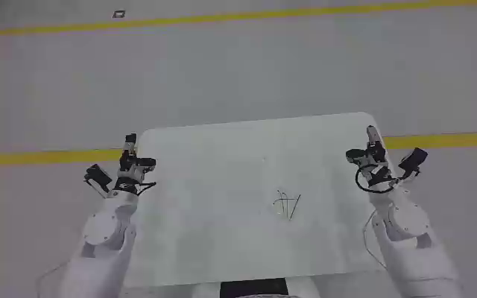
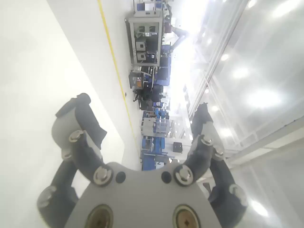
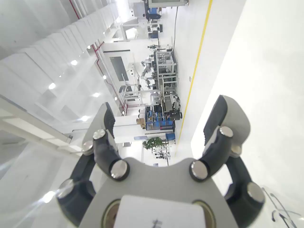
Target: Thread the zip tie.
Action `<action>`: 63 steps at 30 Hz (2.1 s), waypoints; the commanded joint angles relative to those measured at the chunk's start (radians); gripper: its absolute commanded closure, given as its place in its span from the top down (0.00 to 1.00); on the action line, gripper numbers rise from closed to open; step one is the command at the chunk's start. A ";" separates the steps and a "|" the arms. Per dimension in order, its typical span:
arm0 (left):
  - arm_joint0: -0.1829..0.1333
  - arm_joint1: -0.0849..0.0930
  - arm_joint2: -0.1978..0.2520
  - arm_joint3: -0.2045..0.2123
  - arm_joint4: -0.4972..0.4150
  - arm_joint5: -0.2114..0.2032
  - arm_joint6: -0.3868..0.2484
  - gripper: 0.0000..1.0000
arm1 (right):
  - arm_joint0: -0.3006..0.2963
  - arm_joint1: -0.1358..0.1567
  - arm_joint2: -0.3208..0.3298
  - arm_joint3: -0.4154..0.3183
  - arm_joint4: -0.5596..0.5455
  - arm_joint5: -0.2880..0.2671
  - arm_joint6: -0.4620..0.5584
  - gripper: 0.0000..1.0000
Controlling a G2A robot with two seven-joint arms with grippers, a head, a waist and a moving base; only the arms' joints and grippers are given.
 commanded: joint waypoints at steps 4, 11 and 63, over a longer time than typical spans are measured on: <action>0.010 0.001 0.024 -0.017 0.032 0.009 -0.079 1.00 | -0.013 0.000 -0.036 -0.009 -0.120 -0.014 0.047 1.00; 0.016 0.002 0.028 -0.022 0.054 -0.013 -0.113 1.00 | -0.019 0.000 -0.054 -0.010 -0.178 -0.030 0.075 1.00; -0.150 0.010 0.302 0.102 0.062 0.024 -0.713 1.00 | 0.031 0.027 -0.179 -0.060 -0.749 -0.045 0.443 1.00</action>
